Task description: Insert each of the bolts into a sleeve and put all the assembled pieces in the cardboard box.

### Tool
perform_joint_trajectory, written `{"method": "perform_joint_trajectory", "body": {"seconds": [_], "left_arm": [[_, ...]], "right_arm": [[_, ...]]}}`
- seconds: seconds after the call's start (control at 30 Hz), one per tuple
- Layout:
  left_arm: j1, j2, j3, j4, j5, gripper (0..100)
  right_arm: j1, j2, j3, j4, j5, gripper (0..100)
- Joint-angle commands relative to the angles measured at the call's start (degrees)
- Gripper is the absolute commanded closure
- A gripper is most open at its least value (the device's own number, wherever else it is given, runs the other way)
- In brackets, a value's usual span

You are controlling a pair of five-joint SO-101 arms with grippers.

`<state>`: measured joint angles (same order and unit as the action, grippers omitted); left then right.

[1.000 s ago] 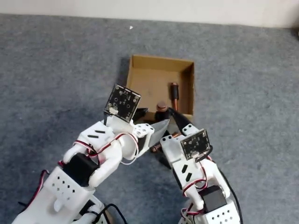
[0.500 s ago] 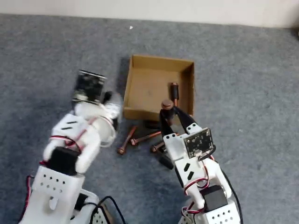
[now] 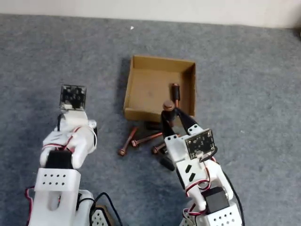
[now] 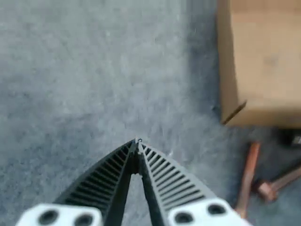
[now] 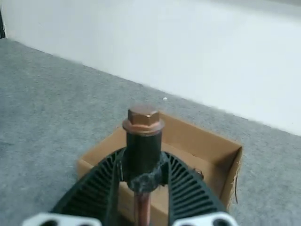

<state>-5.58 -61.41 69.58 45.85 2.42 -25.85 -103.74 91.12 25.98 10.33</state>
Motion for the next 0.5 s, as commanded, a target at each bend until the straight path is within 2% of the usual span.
{"method": "perform_joint_trajectory", "body": {"seconds": [0.0,0.17,0.47], "left_arm": [[-2.1,-0.3,5.8,-7.2,-3.2,99],[-3.7,-0.3,10.9,-14.4,-3.3,99],[-3.8,-0.3,11.9,-15.6,-3.3,99]], "right_arm": [[-0.1,3.0,-1.1,2.1,-0.7,99.4],[1.0,17.6,-9.9,3.8,-1.3,99.4],[6.5,52.0,-34.7,9.0,-1.4,99.4]]}}
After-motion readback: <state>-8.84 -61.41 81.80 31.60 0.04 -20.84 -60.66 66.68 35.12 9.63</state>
